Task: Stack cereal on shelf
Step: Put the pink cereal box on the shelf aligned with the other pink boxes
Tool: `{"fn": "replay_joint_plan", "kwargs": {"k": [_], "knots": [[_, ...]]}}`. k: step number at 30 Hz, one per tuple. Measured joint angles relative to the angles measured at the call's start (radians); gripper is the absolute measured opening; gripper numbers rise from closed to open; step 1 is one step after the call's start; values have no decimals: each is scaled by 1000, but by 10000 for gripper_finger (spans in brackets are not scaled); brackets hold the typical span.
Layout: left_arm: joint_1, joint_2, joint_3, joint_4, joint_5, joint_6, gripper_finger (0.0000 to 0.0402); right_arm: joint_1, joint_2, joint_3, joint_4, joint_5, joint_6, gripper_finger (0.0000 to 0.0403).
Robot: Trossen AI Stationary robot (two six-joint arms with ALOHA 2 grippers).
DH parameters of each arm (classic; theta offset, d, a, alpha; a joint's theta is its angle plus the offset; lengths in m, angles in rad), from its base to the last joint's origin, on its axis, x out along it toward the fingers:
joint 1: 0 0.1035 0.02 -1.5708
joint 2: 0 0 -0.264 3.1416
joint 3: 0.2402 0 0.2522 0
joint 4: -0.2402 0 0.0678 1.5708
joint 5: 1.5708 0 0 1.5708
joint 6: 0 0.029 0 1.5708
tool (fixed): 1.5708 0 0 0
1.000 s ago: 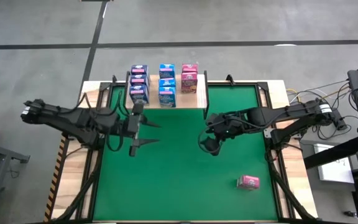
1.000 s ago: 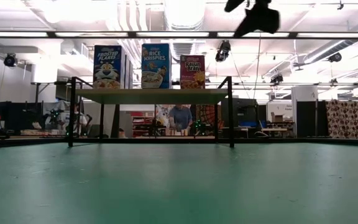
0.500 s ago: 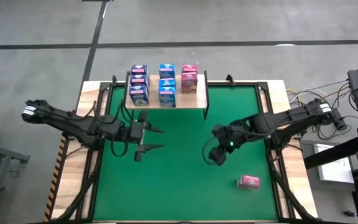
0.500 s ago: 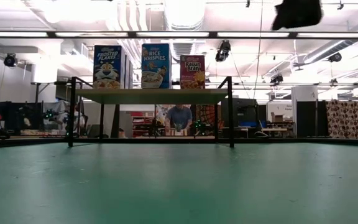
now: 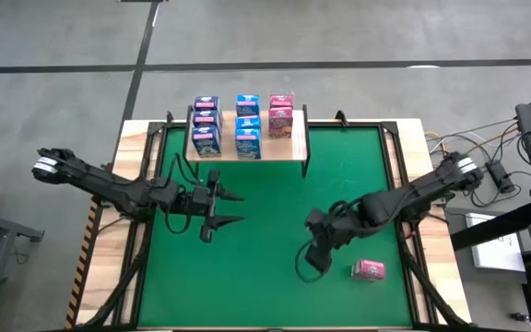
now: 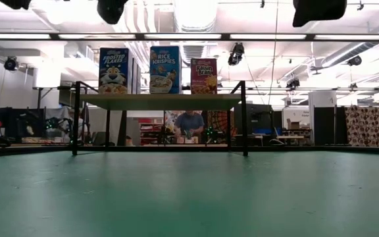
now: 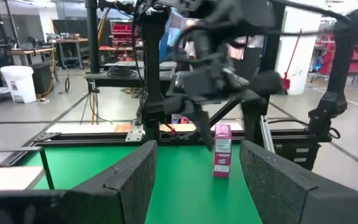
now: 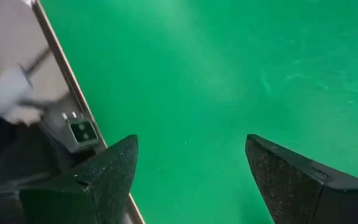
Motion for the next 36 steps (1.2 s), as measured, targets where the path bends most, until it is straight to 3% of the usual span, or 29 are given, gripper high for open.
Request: {"fn": "replay_joint_plan", "kwargs": {"k": [9, 16, 25, 36], "knots": [[-18, 0, -55, 88, 7, -66, 213, 123, 199, 214, -379, 63, -161, 286], [-56, 15, -55, 108, 9, -75, 213, 275, 192, 221, -487, 100, -244, 286], [-60, 33, -54, 124, 8, -61, 213, 539, 108, 199, -503, 394, -27, 286], [-60, 34, -53, 136, 6, -61, 213, 654, 94, 119, -567, 446, 182, 286]]}}
